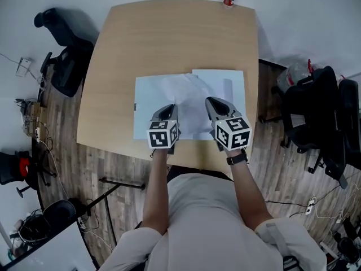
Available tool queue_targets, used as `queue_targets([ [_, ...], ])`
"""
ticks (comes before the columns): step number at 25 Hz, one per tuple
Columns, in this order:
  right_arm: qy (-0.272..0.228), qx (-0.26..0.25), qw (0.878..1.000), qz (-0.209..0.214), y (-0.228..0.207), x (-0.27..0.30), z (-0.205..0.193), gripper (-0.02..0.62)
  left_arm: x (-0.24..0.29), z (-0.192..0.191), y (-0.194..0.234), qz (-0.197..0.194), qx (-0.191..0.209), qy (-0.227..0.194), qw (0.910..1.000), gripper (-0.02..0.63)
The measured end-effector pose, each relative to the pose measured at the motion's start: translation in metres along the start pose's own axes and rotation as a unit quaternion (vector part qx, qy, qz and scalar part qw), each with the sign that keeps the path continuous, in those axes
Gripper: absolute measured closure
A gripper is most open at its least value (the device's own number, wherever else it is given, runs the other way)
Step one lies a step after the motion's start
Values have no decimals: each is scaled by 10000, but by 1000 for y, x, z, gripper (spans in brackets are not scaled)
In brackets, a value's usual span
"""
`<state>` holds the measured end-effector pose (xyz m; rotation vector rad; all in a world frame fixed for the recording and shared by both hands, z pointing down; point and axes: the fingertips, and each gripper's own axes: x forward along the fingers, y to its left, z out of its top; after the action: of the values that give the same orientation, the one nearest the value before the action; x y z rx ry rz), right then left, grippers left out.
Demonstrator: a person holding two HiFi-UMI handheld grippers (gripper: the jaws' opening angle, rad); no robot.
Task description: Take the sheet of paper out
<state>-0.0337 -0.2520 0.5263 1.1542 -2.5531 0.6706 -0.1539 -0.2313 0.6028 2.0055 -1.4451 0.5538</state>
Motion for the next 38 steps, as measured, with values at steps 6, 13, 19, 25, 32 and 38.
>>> queue_targets([
  [6,-211,-108,9997,33,9,-15,14,580,-26,13,0,159,69,-273,9995,591],
  [13,-587,-265,9979,111,29,-44,38,580,-63,31,-6,278,250,-682,9970,592],
  [19,-1054,-420,9934,173,42,-77,66,580,-96,63,-25,268,399,-1212,9915,592],
  [25,-1419,-547,9883,89,48,-108,83,580,-129,91,-56,118,574,-1706,9836,592],
  [32,-1835,-829,9794,-149,50,-147,104,580,-162,121,-97,-215,520,-2315,9712,593],
  [38,-2174,-1040,9700,-327,46,-178,126,580,-186,146,-129,-294,677,-2869,9551,594],
])
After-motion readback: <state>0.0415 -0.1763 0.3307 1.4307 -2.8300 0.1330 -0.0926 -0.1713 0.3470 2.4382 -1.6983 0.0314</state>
